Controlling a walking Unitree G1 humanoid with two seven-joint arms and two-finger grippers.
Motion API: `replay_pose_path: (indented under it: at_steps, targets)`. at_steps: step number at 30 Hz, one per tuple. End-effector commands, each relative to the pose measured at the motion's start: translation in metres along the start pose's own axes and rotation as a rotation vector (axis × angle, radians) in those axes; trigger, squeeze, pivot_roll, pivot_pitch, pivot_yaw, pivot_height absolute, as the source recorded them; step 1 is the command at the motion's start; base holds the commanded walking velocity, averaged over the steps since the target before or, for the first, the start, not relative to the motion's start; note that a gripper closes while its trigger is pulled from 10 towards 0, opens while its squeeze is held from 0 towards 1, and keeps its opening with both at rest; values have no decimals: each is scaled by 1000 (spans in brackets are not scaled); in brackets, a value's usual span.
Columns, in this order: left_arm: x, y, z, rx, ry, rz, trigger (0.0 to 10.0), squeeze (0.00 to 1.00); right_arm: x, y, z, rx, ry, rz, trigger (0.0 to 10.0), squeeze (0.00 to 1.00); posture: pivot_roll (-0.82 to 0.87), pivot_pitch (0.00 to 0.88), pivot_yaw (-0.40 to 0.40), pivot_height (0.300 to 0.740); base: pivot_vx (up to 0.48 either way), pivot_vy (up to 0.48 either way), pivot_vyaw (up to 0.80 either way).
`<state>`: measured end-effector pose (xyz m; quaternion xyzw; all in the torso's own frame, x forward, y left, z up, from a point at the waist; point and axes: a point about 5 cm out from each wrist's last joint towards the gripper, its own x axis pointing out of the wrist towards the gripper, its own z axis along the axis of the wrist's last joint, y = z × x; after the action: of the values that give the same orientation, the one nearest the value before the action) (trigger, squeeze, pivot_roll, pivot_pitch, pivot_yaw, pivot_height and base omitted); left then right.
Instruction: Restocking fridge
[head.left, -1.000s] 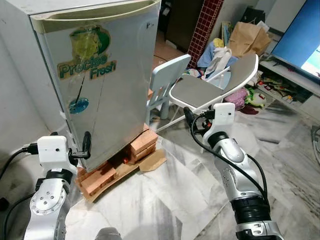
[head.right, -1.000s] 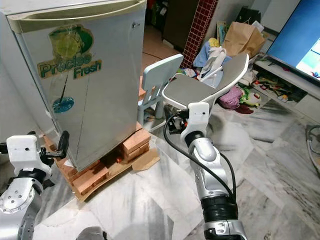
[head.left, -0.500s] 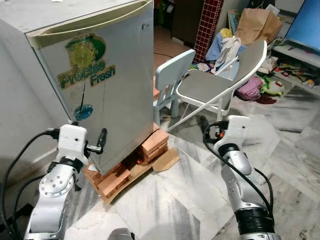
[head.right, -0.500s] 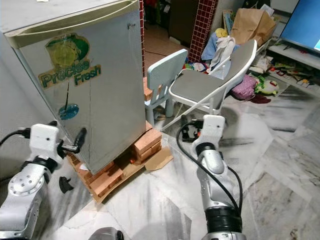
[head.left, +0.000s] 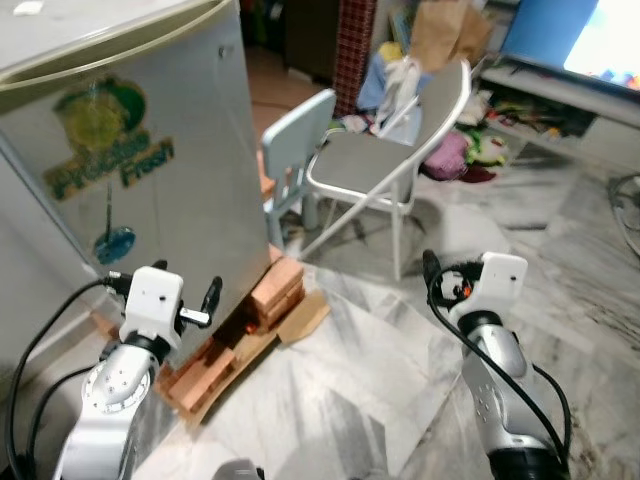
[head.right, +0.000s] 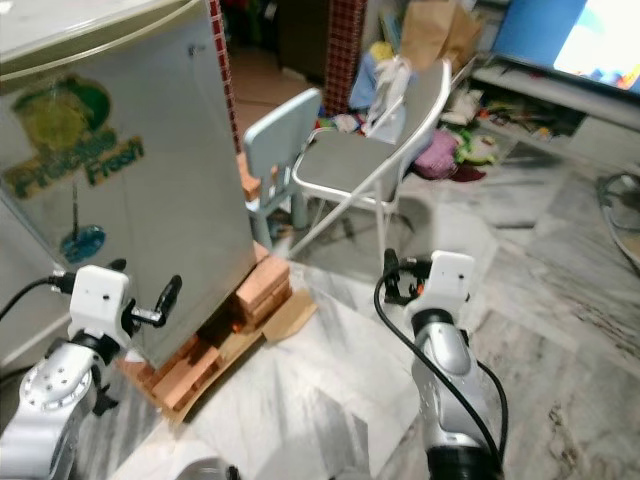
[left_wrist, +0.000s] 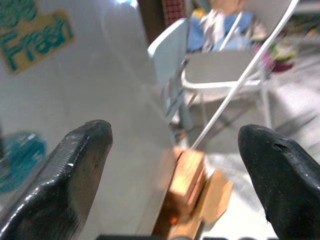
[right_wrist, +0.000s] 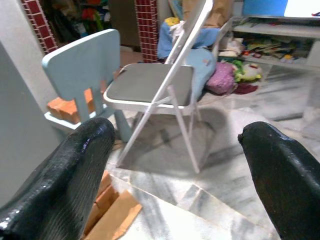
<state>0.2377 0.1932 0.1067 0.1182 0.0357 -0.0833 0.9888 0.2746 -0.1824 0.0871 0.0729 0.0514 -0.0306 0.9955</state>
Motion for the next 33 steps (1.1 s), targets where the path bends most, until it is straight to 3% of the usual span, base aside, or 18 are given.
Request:
replay_pose_path:
  at_steps: [1,6,12,20,29,33]
  targets:
    - [-5,0,1,32,-12,15,10000,0,2,4,7,20,-18,19,10000,0,163,0,-79,740,0,0,0]
    - [-8,2,5,94,-37,29,10000,0,7,14,24,-19,-69,61,10000,0,161,0,-75,740,0,0,0]
    - [0,-2,10,94,-53,0,10000,0,-4,-2,12,2,-22,-16,10000,0,133,0,-25,740,0,0,-133]
    - [5,-1,12,105,-55,-30,10000,0,-14,-4,10,-2,-18,-31,10000,0,114,0,-13,740,0,152,-522]
    - [4,-4,15,103,-66,1,10000,0,-2,3,17,-24,-17,29,10000,0,143,0,-64,740,0,446,0]
    - [-7,-5,11,100,-46,-62,10000,0,10,7,23,-36,-27,52,10000,0,163,0,-81,740,0,480,0]
